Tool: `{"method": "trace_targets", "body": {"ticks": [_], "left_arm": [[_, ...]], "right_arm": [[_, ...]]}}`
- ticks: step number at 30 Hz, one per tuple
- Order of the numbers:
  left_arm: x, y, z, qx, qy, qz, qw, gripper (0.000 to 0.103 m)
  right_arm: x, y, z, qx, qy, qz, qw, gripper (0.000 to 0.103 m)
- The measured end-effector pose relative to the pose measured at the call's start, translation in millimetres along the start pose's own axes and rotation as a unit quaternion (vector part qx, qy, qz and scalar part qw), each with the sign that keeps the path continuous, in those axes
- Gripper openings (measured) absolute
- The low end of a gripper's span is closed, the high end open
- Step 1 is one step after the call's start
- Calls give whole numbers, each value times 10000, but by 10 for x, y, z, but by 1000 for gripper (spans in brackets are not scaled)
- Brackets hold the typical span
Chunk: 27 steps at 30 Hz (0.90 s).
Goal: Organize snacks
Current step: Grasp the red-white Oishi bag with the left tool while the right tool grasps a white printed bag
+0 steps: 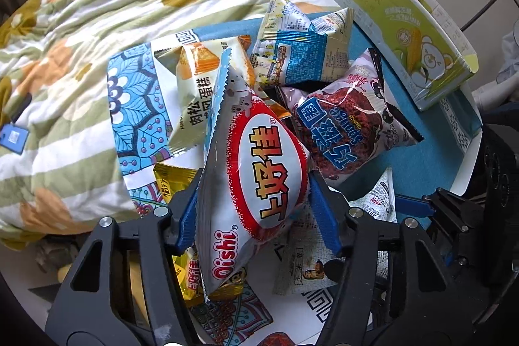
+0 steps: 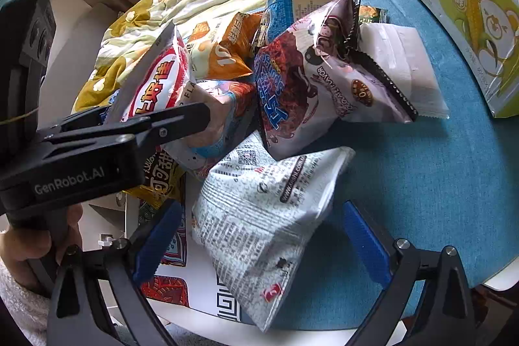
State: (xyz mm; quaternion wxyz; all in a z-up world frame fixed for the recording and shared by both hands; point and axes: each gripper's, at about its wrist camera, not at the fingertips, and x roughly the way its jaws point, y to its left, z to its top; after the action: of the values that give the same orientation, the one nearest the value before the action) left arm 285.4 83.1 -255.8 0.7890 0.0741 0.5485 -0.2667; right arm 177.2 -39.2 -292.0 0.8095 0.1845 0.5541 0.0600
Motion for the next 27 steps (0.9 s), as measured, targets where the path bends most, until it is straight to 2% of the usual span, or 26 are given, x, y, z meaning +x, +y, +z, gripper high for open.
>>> {"method": "trace_targets", "body": {"ticks": [4,17,18,20,22,24,26,27], "left_arm": [[-24,10,-6,43,-5,31,10000,51],[-235,-95,-138,103,-157,336,9993,51],[-239,-97,-150,79,-156,343,9993,51],[-259,-106,-180,18,-174,358,9992,51],[-284,-127,-210,-24,-189,387,9991,51],[-320,-153,-239,-53,-216,444,9988,51],[-371,-182,-266,-100,-252,453,9986,51],[-402,-199,-276,-123,-275,469,9984,51]], "right_arm": [[111,-8,35,39,89,28,9999,98],[153,-90,52,88,173,80,9998,97],[143,-118,41,93,193,129,9997,95],[161,-117,49,62,257,249,9993,81],[154,-111,43,-9,270,250,9993,73],[137,-82,25,-114,286,240,9992,69],[112,-41,-6,-194,286,217,9992,61],[103,-20,4,-236,295,220,9990,60]]}}
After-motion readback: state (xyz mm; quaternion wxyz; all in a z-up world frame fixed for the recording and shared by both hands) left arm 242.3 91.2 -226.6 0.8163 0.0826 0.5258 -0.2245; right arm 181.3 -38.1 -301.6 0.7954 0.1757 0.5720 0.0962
